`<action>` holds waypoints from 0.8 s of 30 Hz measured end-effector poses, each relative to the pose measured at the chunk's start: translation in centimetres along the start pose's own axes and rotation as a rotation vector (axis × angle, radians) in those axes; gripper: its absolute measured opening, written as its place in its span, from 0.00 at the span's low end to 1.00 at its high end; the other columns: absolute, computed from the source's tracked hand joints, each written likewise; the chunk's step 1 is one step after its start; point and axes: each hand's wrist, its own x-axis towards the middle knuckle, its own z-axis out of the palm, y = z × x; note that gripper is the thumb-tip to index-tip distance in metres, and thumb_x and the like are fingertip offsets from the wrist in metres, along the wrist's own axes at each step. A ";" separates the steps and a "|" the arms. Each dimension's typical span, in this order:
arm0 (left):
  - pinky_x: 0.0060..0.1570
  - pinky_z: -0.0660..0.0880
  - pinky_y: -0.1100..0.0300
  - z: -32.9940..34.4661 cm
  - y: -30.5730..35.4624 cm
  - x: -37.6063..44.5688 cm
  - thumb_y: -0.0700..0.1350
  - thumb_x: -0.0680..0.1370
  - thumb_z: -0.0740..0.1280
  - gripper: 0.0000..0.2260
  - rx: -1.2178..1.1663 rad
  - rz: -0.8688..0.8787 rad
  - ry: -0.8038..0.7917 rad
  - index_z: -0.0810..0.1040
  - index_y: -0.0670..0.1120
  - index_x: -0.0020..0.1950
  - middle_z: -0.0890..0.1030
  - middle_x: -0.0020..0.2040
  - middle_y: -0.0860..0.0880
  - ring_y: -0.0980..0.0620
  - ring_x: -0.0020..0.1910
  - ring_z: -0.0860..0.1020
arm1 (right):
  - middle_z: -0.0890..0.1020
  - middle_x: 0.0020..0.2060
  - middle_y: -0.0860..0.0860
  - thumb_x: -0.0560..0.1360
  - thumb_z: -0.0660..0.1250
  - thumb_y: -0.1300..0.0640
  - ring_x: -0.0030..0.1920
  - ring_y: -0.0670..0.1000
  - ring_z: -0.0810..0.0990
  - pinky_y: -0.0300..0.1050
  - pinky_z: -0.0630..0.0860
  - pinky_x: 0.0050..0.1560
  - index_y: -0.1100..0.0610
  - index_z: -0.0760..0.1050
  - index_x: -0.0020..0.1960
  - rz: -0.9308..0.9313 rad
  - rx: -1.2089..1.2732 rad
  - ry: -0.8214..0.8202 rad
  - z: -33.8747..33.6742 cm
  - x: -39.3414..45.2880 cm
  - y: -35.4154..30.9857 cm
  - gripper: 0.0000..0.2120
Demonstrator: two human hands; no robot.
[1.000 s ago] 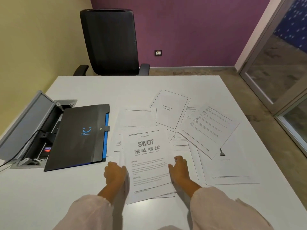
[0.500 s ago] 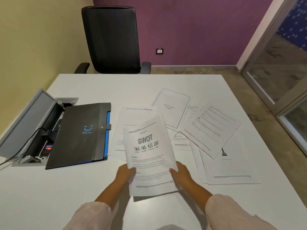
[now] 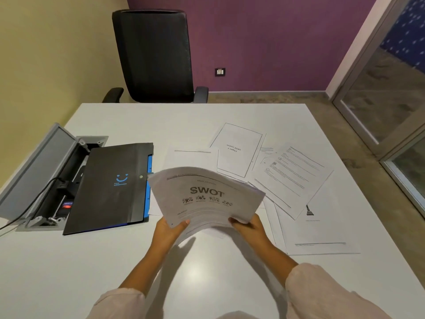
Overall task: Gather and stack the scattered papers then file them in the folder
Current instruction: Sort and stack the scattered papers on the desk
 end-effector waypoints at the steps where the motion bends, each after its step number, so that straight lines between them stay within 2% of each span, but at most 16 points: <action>1: 0.59 0.74 0.47 0.2 -0.1 0.0 0.38 0.74 0.69 0.16 0.006 -0.004 0.003 0.73 0.46 0.60 0.79 0.53 0.45 0.45 0.53 0.75 | 0.80 0.42 0.46 0.73 0.66 0.69 0.45 0.49 0.79 0.29 0.77 0.39 0.54 0.75 0.51 0.058 0.024 0.021 0.2 -0.2 0.2 0.12; 4: 0.57 0.74 0.48 0.7 -0.4 0.3 0.40 0.75 0.67 0.17 0.026 -0.014 0.064 0.72 0.40 0.64 0.78 0.58 0.39 0.44 0.53 0.75 | 0.80 0.40 0.45 0.74 0.65 0.68 0.41 0.43 0.77 0.27 0.75 0.33 0.56 0.76 0.54 0.137 0.012 0.027 0.3 -0.1 0.7 0.12; 6: 0.52 0.74 0.52 0.8 -0.4 0.6 0.41 0.76 0.66 0.16 0.022 -0.021 0.121 0.73 0.38 0.63 0.78 0.58 0.38 0.45 0.50 0.74 | 0.79 0.44 0.47 0.74 0.66 0.66 0.43 0.45 0.77 0.28 0.75 0.36 0.58 0.74 0.58 0.113 -0.077 -0.038 0.0 0.3 0.6 0.14; 8: 0.50 0.73 0.53 0.7 -0.6 1.0 0.41 0.76 0.65 0.16 0.006 -0.030 0.151 0.73 0.37 0.62 0.78 0.58 0.36 0.42 0.52 0.76 | 0.79 0.45 0.49 0.74 0.67 0.63 0.46 0.46 0.78 0.30 0.76 0.40 0.55 0.72 0.56 0.114 -0.156 -0.100 -0.6 0.7 0.7 0.12; 10: 0.53 0.73 0.51 0.5 -0.7 1.5 0.40 0.76 0.65 0.16 0.015 -0.066 0.150 0.73 0.36 0.63 0.77 0.60 0.35 0.37 0.57 0.76 | 0.81 0.42 0.49 0.73 0.69 0.59 0.43 0.45 0.78 0.29 0.74 0.37 0.51 0.71 0.51 0.138 -0.205 -0.120 -1.6 1.2 1.1 0.10; 13: 0.55 0.74 0.49 0.1 -1.1 2.2 0.40 0.76 0.65 0.17 0.077 -0.173 0.089 0.72 0.36 0.64 0.77 0.62 0.36 0.37 0.59 0.76 | 0.81 0.39 0.47 0.73 0.68 0.60 0.37 0.41 0.77 0.26 0.70 0.30 0.51 0.72 0.50 0.165 -0.245 -0.070 -3.6 1.6 2.2 0.09; 15: 0.55 0.74 0.49 -0.2 -1.9 2.6 0.39 0.76 0.65 0.18 0.109 -0.239 0.052 0.72 0.36 0.64 0.77 0.61 0.35 0.36 0.58 0.76 | 0.80 0.40 0.49 0.74 0.67 0.62 0.35 0.39 0.77 0.25 0.70 0.32 0.54 0.73 0.50 0.168 -0.281 0.038 -5.3 1.6 2.9 0.07; 16: 0.56 0.74 0.48 -0.4 -2.3 2.7 0.39 0.76 0.65 0.18 0.126 -0.273 0.039 0.71 0.36 0.65 0.77 0.61 0.35 0.36 0.57 0.76 | 0.79 0.41 0.50 0.74 0.67 0.62 0.37 0.41 0.77 0.26 0.71 0.35 0.55 0.73 0.49 0.162 -0.336 0.106 -6.2 1.5 3.4 0.06; 18: 0.55 0.74 0.48 -0.8 -3.2 3.0 0.38 0.76 0.65 0.18 0.145 -0.330 0.020 0.71 0.35 0.65 0.77 0.59 0.35 0.37 0.53 0.77 | 0.79 0.46 0.51 0.74 0.66 0.62 0.45 0.48 0.78 0.35 0.73 0.44 0.53 0.73 0.48 0.129 -0.564 0.200 -8.3 1.5 4.5 0.05; 21: 0.47 0.76 0.51 -1.2 -3.9 3.3 0.35 0.76 0.65 0.16 0.166 -0.371 0.030 0.72 0.32 0.63 0.78 0.54 0.36 0.40 0.44 0.77 | 0.78 0.51 0.51 0.74 0.64 0.60 0.55 0.55 0.75 0.46 0.73 0.52 0.54 0.76 0.51 0.109 -0.957 0.239 -10.6 1.7 5.3 0.07; 24: 0.57 0.74 0.47 -1.4 -3.9 3.7 0.37 0.75 0.66 0.15 0.213 -0.346 0.085 0.73 0.34 0.61 0.77 0.59 0.34 0.35 0.54 0.77 | 0.74 0.58 0.53 0.75 0.62 0.57 0.58 0.56 0.72 0.48 0.72 0.54 0.53 0.76 0.57 0.129 -1.150 0.316 -11.5 2.2 4.8 0.12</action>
